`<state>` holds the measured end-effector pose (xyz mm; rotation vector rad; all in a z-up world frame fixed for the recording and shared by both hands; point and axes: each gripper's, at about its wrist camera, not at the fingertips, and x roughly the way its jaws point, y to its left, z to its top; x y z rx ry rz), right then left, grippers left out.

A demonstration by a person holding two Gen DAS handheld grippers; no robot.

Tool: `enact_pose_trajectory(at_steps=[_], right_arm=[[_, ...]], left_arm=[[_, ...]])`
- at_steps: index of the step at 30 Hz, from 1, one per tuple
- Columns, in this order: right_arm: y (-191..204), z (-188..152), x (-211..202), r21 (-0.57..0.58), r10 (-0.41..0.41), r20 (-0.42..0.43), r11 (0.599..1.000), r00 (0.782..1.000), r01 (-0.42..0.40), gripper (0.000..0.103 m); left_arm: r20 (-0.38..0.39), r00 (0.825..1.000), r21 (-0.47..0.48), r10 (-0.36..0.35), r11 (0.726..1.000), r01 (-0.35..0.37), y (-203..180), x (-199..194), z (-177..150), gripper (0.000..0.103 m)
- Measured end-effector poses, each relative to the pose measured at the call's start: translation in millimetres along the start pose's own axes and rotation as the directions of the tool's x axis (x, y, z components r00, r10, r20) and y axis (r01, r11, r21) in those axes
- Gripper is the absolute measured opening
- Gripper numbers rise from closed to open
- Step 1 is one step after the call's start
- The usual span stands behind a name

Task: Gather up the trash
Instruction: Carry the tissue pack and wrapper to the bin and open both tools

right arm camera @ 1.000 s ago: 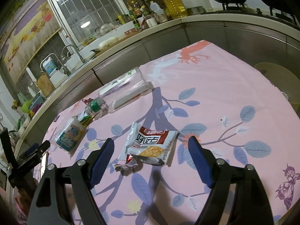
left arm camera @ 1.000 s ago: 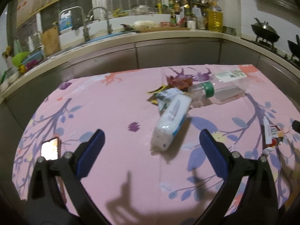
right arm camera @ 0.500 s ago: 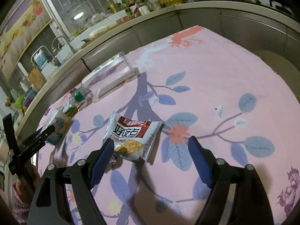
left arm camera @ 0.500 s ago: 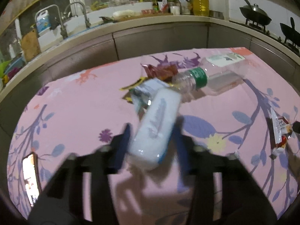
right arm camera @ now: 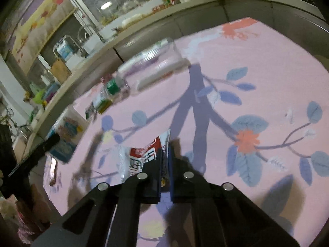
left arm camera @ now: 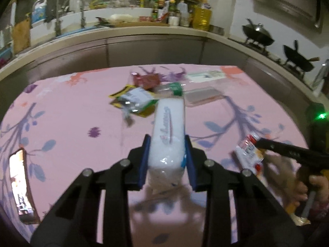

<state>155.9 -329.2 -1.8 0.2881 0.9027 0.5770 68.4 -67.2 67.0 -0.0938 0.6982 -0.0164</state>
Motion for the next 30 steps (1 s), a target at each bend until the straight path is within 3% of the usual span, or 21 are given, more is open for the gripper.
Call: enact_pose_trajectory(at_steps=[5,13,21,30], right_arm=[[-21.1,15.8,-26.3,0.042,-0.005,0.090,0.999,0.996,0.001,0.004],[-107.3,32.6,-70.1,0.228,-0.068,0.195,0.973,0.978,0.022,0.004],[-201.2,48.3,-127.9,0.367,-0.226,0.299,0.924,0.927,0.107,0.004],[-314.6,81.8,-168.4,0.530,-0.364,0.355,0.837,0.861,0.135,0.004]], left_arm=[[0.002,0.996,0.027,-0.093,0.995,0.093,-31.0,2.3,12.5,0.030],[-0.056,0.977,0.163,-0.205,0.964,0.211,-120.9,49.7,46.7,0.030],[-0.129,0.927,0.279,-0.353,0.884,0.376,-249.1,109.1,91.2,0.030],[-0.199,0.871,0.387,-0.449,0.780,0.491,-393.7,167.0,120.1,0.030]])
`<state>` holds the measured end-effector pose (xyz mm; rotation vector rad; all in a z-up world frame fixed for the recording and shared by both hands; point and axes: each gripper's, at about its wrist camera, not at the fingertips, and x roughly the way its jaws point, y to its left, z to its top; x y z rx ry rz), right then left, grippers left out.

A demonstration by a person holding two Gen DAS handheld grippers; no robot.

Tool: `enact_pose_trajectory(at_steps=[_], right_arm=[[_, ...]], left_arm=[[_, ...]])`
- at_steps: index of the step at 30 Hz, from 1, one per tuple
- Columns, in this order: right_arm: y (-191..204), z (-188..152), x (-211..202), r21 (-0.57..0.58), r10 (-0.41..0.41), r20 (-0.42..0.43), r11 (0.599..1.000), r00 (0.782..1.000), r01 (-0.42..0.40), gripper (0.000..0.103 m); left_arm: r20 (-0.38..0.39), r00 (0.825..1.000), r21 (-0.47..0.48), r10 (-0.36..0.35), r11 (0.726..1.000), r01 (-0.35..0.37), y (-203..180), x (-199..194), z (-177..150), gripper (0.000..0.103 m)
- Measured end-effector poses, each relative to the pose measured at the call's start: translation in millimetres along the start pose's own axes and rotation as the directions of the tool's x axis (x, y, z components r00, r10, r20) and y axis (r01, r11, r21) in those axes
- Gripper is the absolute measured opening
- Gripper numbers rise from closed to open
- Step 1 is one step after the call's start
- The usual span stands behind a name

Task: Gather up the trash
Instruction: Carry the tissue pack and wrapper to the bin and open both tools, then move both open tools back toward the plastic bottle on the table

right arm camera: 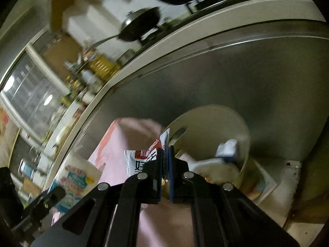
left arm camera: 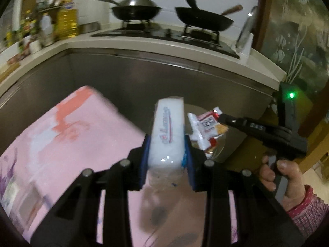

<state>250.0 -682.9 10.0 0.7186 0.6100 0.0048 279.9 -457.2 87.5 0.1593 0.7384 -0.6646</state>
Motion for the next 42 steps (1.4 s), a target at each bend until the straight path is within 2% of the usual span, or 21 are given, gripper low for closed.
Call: enact_pose_trajectory(at_steps=[3,4,5,6,7,10,11,13,15,20,23,26,31,36,42], right_arm=[[-19.8,15.7,22.0,0.010,-0.053,-0.009,0.999,0.999,0.053,0.004],[-26.2,17.8,28.5,0.016,-0.060,-0.015,0.998,0.998,0.060,0.005],[-30.8,17.5,33.5,0.022,-0.061,-0.022,0.998,0.998,0.062,0.007],[-39.7,18.8,44.3,0.042,-0.044,-0.039,0.998,0.998,0.045,0.010],[-43.8,18.7,49.2,0.059,-0.035,-0.052,0.998,0.998,0.038,0.017],[-63.8,14.4,61.6,0.166,-0.014,-0.071,0.986,0.997,0.026,0.045],[-65.7,12.6,59.1,0.175,-0.024,-0.059,0.984,0.998,0.034,0.048],[-64.3,10.1,52.2,0.158,-0.030,-0.038,0.987,0.999,0.036,0.049],[-60.0,8.7,43.4,0.143,-0.040,-0.017,0.989,0.999,0.042,0.049],[-27.8,0.8,19.4,0.069,-0.024,0.020,0.997,1.000,0.023,0.049],[2.8,-16.5,-2.2,0.003,0.020,0.039,1.000,0.999,-0.020,0.049],[33.6,-37.6,-20.1,-0.053,0.062,0.043,0.997,0.997,-0.060,0.049],[89.6,-89.7,-33.9,-0.159,0.127,-0.014,0.979,0.992,-0.127,0.049],[151.4,-145.6,-26.0,-0.265,0.173,-0.145,0.942,0.974,-0.207,0.049],[207.7,-194.8,-21.1,-0.340,0.195,-0.257,0.898,0.946,-0.278,0.049]], left_arm=[[-0.050,0.998,-0.002,-0.026,1.000,0.025,-15.3,43.6,14.7,0.030],[-0.079,0.995,-0.007,-0.053,0.999,0.053,-20.0,62.0,17.7,0.034],[-0.110,0.992,-0.007,-0.069,0.998,0.069,-23.7,75.3,18.6,0.040],[-0.151,0.986,-0.009,-0.066,0.998,0.066,-26.4,90.9,19.0,0.062],[-0.171,0.984,-0.014,-0.053,0.999,0.051,-27.3,99.8,18.4,0.070],[-0.177,0.984,-0.043,-0.036,0.999,0.029,-23.1,114.8,18.8,0.070],[-0.177,0.984,-0.057,-0.039,0.998,0.029,-20.8,113.8,19.1,0.070],[-0.155,0.987,-0.076,-0.050,0.996,0.039,-14.3,102.6,18.2,0.070],[-0.135,0.990,-0.066,-0.032,0.998,0.023,-12.0,91.4,17.7,0.070],[-0.060,0.998,-0.058,0.002,0.998,-0.006,3.4,37.5,-0.7,0.070],[-0.030,0.998,-0.073,0.058,0.996,-0.060,17.9,3.9,-22.5,0.070],[-0.016,0.990,-0.095,0.137,0.986,-0.138,35.4,-28.9,-47.7,0.070],[-0.007,0.956,-0.146,0.295,0.945,-0.293,66.7,-81.5,-93.1,0.070],[-0.024,0.902,-0.246,0.432,0.872,-0.424,104.2,-136.9,-141.5,0.070],[-0.067,0.839,-0.346,0.540,0.776,-0.527,144.2,-191.8,-192.4,0.070]])
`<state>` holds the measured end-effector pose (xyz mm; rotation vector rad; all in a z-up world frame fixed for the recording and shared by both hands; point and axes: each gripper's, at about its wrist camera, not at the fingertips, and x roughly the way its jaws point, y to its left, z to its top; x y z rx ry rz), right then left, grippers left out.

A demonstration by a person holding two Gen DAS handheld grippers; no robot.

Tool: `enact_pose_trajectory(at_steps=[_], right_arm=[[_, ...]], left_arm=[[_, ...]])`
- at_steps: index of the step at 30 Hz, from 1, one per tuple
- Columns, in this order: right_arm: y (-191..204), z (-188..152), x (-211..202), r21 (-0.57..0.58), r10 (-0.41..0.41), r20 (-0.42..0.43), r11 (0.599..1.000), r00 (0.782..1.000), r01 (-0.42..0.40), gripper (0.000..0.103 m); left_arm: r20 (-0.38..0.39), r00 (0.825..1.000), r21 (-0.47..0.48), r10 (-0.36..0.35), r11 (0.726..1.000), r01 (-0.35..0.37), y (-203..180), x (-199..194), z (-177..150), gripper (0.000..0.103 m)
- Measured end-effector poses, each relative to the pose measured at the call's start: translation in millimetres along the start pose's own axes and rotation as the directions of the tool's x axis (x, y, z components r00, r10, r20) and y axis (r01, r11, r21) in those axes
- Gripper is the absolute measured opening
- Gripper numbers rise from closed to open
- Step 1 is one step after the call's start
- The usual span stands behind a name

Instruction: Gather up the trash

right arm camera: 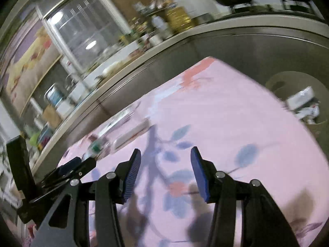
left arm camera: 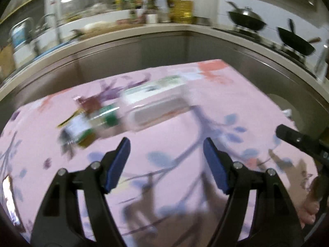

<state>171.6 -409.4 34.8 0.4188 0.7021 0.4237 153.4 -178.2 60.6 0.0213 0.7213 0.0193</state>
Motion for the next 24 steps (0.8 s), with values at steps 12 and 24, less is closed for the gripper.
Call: enact_pose_trajectory(at_steps=[12,24], right_arm=[[77.4,-28.4,28.1,-0.102,0.069,-0.105,0.992,0.992,-0.080,0.049],[82.9,-38.8,31.3,-0.094,0.062,-0.131,0.993,0.989,-0.075,0.049]], left_arm=[[-0.015,0.990,-0.071,0.138,0.988,-0.139,69.8,-14.3,-35.8,0.070],[-0.036,0.986,-0.090,0.163,0.982,-0.166,86.6,-10.6,-49.0,0.071]])
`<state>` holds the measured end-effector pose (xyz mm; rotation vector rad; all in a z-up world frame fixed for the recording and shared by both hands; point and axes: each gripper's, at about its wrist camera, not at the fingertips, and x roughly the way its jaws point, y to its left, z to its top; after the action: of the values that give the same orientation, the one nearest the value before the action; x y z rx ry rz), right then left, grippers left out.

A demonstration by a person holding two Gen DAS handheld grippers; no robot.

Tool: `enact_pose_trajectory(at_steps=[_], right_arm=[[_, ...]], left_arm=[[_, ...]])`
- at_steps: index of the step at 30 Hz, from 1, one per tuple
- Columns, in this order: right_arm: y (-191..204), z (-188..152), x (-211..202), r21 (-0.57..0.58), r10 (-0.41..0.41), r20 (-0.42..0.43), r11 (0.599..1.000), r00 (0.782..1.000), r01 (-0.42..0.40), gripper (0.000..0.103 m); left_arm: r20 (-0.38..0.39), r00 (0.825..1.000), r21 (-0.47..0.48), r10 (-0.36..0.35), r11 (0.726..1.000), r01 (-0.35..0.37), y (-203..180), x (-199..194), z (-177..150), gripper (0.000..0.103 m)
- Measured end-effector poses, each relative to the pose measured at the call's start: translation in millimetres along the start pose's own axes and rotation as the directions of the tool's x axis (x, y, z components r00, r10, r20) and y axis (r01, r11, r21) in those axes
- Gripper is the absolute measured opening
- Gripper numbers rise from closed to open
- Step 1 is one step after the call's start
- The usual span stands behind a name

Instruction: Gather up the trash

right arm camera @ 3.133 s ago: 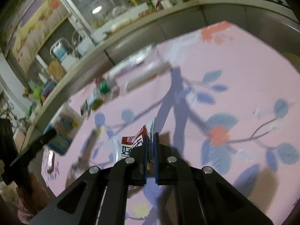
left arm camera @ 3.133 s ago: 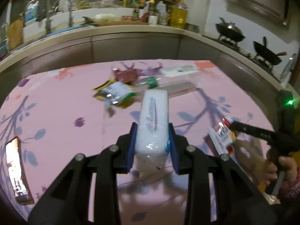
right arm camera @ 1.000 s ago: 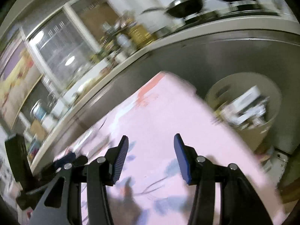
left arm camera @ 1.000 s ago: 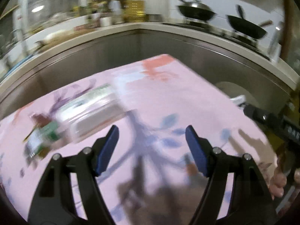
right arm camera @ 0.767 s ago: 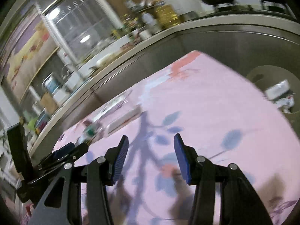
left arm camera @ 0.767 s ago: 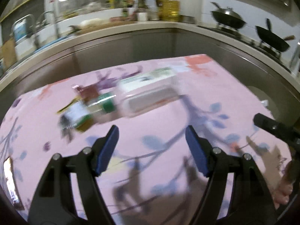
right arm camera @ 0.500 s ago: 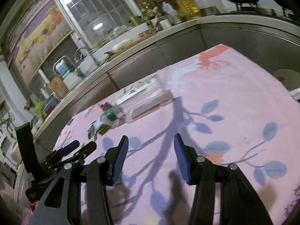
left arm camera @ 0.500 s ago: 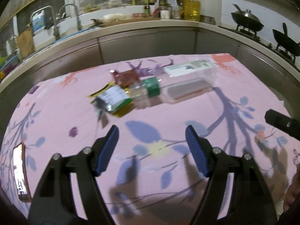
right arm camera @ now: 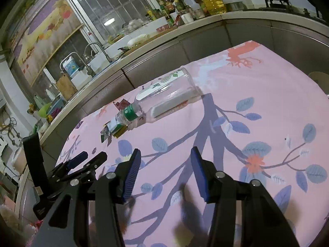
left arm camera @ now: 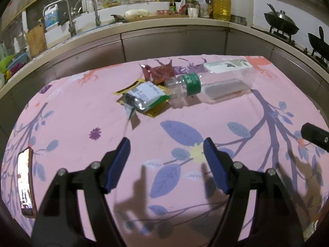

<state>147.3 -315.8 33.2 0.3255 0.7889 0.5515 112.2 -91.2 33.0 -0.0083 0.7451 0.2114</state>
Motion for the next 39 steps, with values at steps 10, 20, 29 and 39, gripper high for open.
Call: enact_pose_trajectory(at_steps=[10,20,29,39], right_arm=[[-0.2,-5.5,-12.4,0.020,0.022,0.026,1.000,0.999,-0.023,0.052],[3.2,-17.1,-16.7,0.024,0.014,0.022,1.000,1.000,-0.014,0.064],[2.2,-19.3,-20.0,0.032,0.014,0.025,0.999,1.000,-0.015,0.064],[-5.7,-22.6,-25.6,0.061,0.011,0.014,0.998,1.000,-0.012,0.064]], left_arm=[[0.020,0.999,-0.027,-0.045,0.999,0.046,-2.5,-14.9,-1.7,0.086],[0.044,0.995,-0.021,-0.090,0.996,0.091,-14.9,-35.7,-3.7,0.087],[0.061,0.995,-0.016,-0.082,0.996,0.083,-18.7,-43.9,-3.1,0.087],[0.069,0.995,-0.001,-0.078,0.997,0.078,-24.3,-50.6,-3.4,0.087]])
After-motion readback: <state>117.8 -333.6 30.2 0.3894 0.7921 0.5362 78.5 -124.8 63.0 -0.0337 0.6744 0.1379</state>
